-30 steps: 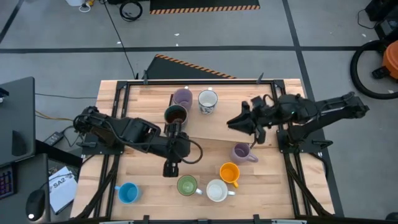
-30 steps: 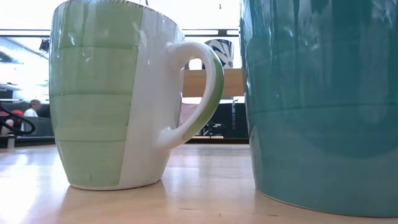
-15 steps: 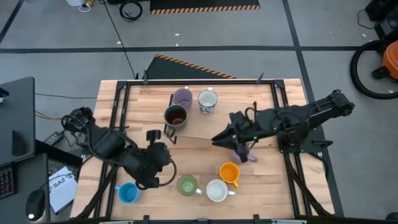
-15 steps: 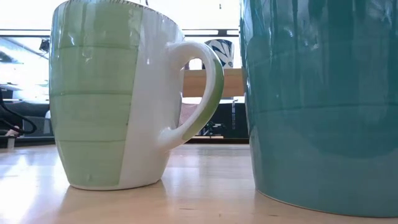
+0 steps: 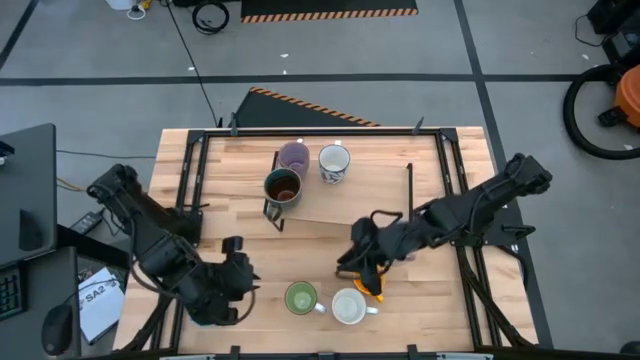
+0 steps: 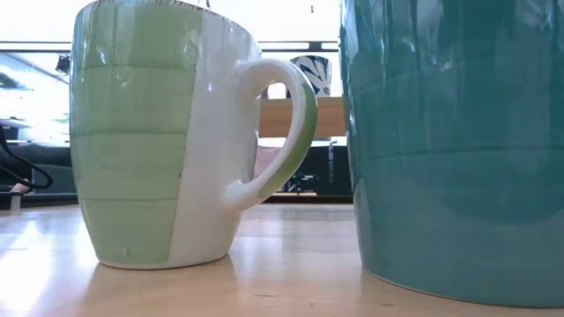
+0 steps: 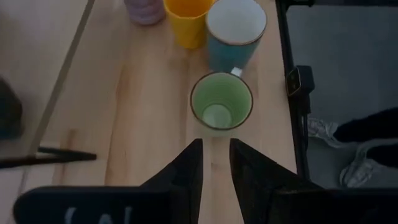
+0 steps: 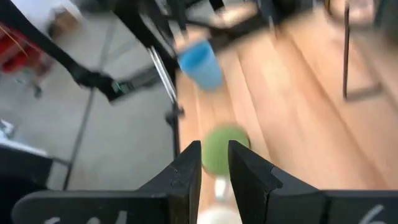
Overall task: Place coffee mugs
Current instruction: Put the yellow mug on the shelf
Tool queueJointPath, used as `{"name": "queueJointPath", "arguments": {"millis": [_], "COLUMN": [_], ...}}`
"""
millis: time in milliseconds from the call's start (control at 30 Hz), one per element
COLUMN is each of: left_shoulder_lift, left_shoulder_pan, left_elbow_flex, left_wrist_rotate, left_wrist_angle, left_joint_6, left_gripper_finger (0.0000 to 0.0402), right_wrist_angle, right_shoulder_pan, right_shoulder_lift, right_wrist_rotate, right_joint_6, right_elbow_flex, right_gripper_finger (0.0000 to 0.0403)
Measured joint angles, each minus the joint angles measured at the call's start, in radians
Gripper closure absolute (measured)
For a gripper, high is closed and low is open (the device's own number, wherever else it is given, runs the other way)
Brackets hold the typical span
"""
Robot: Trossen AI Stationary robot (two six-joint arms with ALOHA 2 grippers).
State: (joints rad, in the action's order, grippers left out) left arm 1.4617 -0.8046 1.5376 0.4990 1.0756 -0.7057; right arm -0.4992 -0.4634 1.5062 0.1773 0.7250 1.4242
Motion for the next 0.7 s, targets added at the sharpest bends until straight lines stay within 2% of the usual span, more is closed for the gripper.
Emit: {"name": "queueJointPath", "arguments": {"millis": [200, 367, 567, 700], "left_shoulder_lift": [-0.045, -0.07, -0.077, -0.077], "left_shoulder_pan": [-0.02, -0.02, -0.017, -0.017], "left_elbow_flex": [-0.029, -0.029, -0.028, -0.028], "left_wrist_rotate": [0.032, 0.023, 0.024, 0.021], "left_wrist_angle": [0.015, 0.022, 0.023, 0.03], "left_joint_6": [-0.126, -0.16, -0.15, -0.147], "left_gripper_finger": [0.0318, 0.0318, 0.0318, 0.0318], "right_wrist_angle": [-0.266, -0.471, -0.517, -0.571], "right_shoulder_pan": [-0.039, -0.089, -0.127, -0.129], "right_shoulder_lift": [0.067, 0.133, 0.201, 0.227], "right_wrist_rotate": [-0.114, -0.165, -0.205, -0.187], "right_joint_6": [0.094, 0.108, -0.027, -0.159], "right_elbow_flex": [0.001, 0.0, 0.0, 0.0], "right_gripper_finger": [0.0317, 0.0304, 0.0242, 0.0197]}}
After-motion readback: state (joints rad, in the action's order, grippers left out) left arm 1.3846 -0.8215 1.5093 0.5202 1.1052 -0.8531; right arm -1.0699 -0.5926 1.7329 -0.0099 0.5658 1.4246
